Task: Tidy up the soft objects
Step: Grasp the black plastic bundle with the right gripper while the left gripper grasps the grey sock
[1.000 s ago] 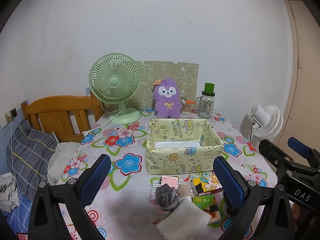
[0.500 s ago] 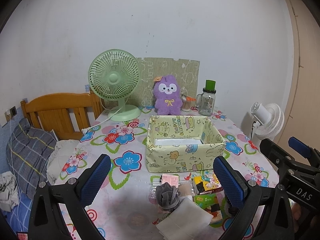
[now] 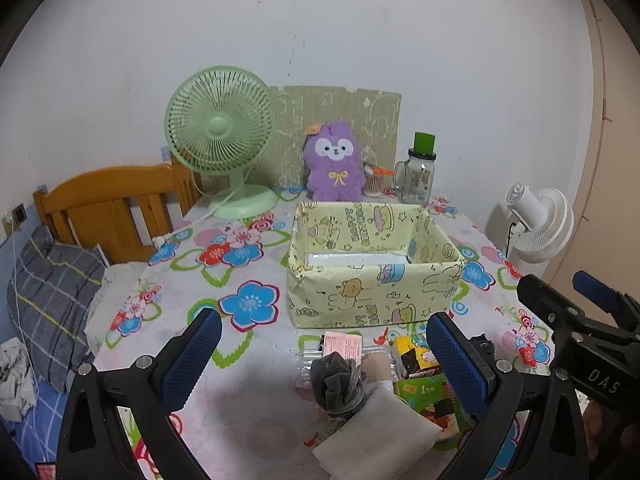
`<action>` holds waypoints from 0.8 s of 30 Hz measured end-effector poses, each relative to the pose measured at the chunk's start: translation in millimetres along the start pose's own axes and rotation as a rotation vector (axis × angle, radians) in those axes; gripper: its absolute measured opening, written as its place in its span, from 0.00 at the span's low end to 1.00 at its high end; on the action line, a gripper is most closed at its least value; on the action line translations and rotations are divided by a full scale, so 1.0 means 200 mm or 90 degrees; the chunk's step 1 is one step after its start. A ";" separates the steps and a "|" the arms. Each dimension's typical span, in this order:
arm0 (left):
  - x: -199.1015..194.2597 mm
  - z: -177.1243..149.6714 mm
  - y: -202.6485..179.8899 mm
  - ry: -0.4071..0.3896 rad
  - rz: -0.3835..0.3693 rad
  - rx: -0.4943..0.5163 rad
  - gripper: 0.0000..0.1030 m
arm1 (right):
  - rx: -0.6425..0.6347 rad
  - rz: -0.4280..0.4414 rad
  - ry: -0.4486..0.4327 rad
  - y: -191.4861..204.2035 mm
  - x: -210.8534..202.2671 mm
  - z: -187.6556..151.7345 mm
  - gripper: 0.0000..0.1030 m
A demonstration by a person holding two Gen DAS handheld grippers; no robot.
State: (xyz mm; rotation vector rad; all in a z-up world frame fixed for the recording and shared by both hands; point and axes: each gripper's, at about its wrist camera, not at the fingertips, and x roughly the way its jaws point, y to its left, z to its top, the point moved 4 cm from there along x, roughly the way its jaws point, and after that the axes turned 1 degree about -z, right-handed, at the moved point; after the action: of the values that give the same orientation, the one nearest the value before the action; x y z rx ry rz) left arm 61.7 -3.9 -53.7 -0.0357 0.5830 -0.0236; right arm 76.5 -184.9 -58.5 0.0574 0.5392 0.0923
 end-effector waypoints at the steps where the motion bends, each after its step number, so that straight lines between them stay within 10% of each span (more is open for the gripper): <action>1: 0.01 0.00 0.00 0.003 -0.001 -0.001 0.99 | 0.001 -0.001 0.007 0.00 0.02 -0.01 0.95; 24: 0.33 -0.21 -0.01 0.135 0.004 0.015 0.94 | -0.007 -0.007 0.118 -0.01 0.28 -0.22 0.93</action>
State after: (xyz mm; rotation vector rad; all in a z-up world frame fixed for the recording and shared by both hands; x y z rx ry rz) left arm 94.3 -9.3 -124.2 -0.0079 0.7940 -0.0281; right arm 101.7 -179.6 -125.0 0.0359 0.7241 0.0904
